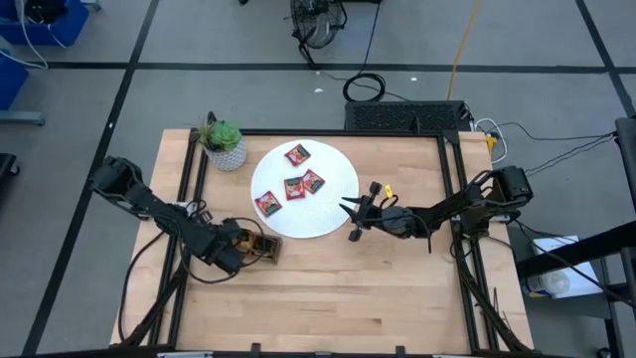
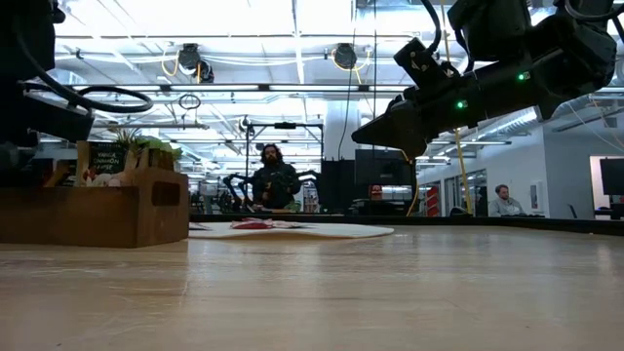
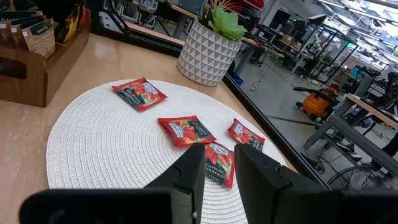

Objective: Pick & Place Tea
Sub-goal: Put the red tea bag into the left section of the wooden organizer

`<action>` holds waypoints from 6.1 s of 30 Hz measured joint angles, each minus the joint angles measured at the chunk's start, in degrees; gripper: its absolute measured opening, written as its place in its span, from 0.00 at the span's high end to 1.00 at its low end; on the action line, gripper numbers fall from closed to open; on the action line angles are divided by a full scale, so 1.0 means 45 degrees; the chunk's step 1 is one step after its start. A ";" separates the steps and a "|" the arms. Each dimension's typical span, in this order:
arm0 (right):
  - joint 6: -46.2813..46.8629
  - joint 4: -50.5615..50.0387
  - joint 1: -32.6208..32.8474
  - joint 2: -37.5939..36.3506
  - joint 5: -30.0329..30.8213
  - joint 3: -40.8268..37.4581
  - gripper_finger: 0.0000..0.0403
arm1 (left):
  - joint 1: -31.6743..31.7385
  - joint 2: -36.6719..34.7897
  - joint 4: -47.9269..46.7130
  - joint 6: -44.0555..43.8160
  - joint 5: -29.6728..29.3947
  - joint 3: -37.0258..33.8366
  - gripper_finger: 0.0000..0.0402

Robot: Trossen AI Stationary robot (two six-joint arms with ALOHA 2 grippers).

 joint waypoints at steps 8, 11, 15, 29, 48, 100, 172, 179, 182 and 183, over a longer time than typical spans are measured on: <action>0.0000 0.0005 0.0000 -0.0004 0.0000 0.0000 0.82 | -0.0010 0.0034 -0.1219 -0.0141 -0.0761 0.0338 0.99; 0.0000 0.0007 0.0000 -0.0004 0.0000 0.0000 0.82 | -0.0001 0.0034 -0.1271 0.0271 -0.1498 0.0620 0.99; 0.0000 0.0005 0.0000 -0.0004 0.0000 0.0000 0.82 | -0.0001 0.0034 -0.1372 0.0869 -0.2308 0.0949 0.99; 0.0000 0.0006 0.0000 -0.0004 0.0000 0.0000 0.82 | -0.0172 0.0034 -0.1771 0.1310 -0.2716 0.1141 0.99; 0.0000 0.0083 0.0000 -0.0014 0.0000 0.0000 0.82 | -0.0729 -0.0885 -0.2236 0.4522 -0.8727 0.5375 0.95; 0.2141 -2.1883 -0.8179 1.0944 -1.1074 2.2372 0.40 | 0.1573 -1.0229 0.7857 1.2627 -0.6298 0.0907 0.70; -0.2195 -2.3948 -0.5234 0.9691 -0.8333 2.0343 1.00 | 0.1573 -1.0229 0.7856 1.2631 -0.6284 0.0907 0.70; -0.0595 -2.3844 -0.5624 0.9638 -0.7872 1.8972 1.00 | 0.1573 -1.0224 0.7859 1.2627 -0.6284 0.0907 0.70; 0.0380 -2.4770 -0.5504 0.9358 -0.7653 1.8873 1.00 | 0.1573 -1.0229 0.7855 1.2628 -0.6285 0.0907 0.70; 0.0643 -2.5087 -0.5470 0.9223 -0.7644 1.8858 1.00 | 0.1573 -1.0229 0.7856 1.2628 -0.6285 0.0907 0.70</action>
